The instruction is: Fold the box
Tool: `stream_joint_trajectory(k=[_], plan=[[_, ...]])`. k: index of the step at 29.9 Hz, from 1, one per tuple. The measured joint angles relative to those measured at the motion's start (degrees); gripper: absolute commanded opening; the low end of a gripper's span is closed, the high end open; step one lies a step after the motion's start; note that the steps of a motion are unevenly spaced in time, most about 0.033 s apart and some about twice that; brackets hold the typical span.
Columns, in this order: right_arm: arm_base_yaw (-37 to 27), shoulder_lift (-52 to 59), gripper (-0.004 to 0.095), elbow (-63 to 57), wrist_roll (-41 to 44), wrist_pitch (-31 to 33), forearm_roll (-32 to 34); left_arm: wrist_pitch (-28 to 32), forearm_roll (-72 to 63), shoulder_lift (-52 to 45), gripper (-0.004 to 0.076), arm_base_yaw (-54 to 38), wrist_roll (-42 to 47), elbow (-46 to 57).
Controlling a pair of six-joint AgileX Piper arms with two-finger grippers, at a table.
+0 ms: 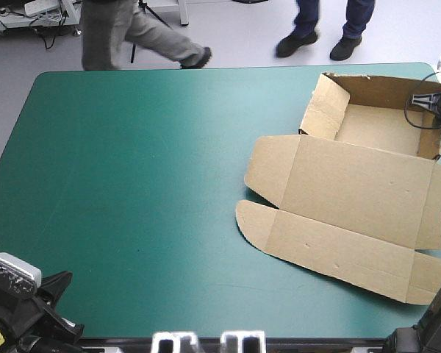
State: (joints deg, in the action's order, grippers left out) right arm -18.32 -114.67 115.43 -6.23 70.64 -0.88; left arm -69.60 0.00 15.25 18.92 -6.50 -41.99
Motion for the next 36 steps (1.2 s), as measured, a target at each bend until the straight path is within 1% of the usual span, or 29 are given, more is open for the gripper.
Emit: stream_joint_trajectory(k=[4, 6, 9, 12, 14, 19, 23, 29, 31, 33, 35, 36], plan=[[-0.05, -3.11, 0.0000, -3.01, 0.06, -0.11, 0.33, 0.00, 0.00, 0.00, -0.0008, 0.00, 0.76, 0.00], [-0.10, -4.11, 0.0048, -3.79, 0.17, -0.45, 0.35, 0.00, 0.00, 0.00, -0.0008, 0.00, 0.82, 0.00], [-0.10, -4.11, 0.0187, -4.43, 0.17, -0.84, 0.88, 0.00, 0.00, 0.00, -0.0008, 0.00, 0.93, 0.00], [-0.10, -4.62, 0.0347, -5.11, 0.00, -1.09, 2.16, 0.00, 0.00, 0.00, -0.0008, 0.00, 0.93, 0.00], [-0.10, -5.32, 0.0402, -5.44, -0.03, -0.89, 2.37, 0.02, 0.00, 0.00, -0.0008, 0.00, 0.93, 0.00], [0.00, -5.44, 0.0411, -5.59, -0.26, -0.47, 2.93, 0.02, 0.00, 0.00, -0.0008, 0.00, 0.74, 0.00], [0.00, -2.99, 0.0411, -5.64, -1.49, -0.29, 3.19, 0.02, 0.00, 0.00, -0.0008, 0.00, 0.74, 0.00], [0.00, 5.77, 0.0390, -5.64, -3.03, -0.01, 2.64, 0.07, 0.97, 0.00, -0.0008, 0.00, 0.74, 0.00], [0.00, 8.98, 0.0340, -5.64, -3.03, 0.07, 0.88, 0.13, 0.97, 0.00, -0.0008, 0.00, 0.74, 0.00], [0.00, 12.13, 0.0209, -5.64, -3.05, 0.07, -2.72, 0.13, 0.97, 0.00, -0.0008, 0.00, 0.74, 0.00], [0.00, 14.64, 0.0033, -5.64, -3.45, 0.07, -6.02, 0.13, 0.97, 0.00, -0.0008, 0.00, 0.74, 0.00], [0.00, 16.30, -0.0015, -5.70, -4.05, 0.07, -8.18, 0.19, 0.97, 0.00, -0.0008, 0.00, 0.74, 0.00]])
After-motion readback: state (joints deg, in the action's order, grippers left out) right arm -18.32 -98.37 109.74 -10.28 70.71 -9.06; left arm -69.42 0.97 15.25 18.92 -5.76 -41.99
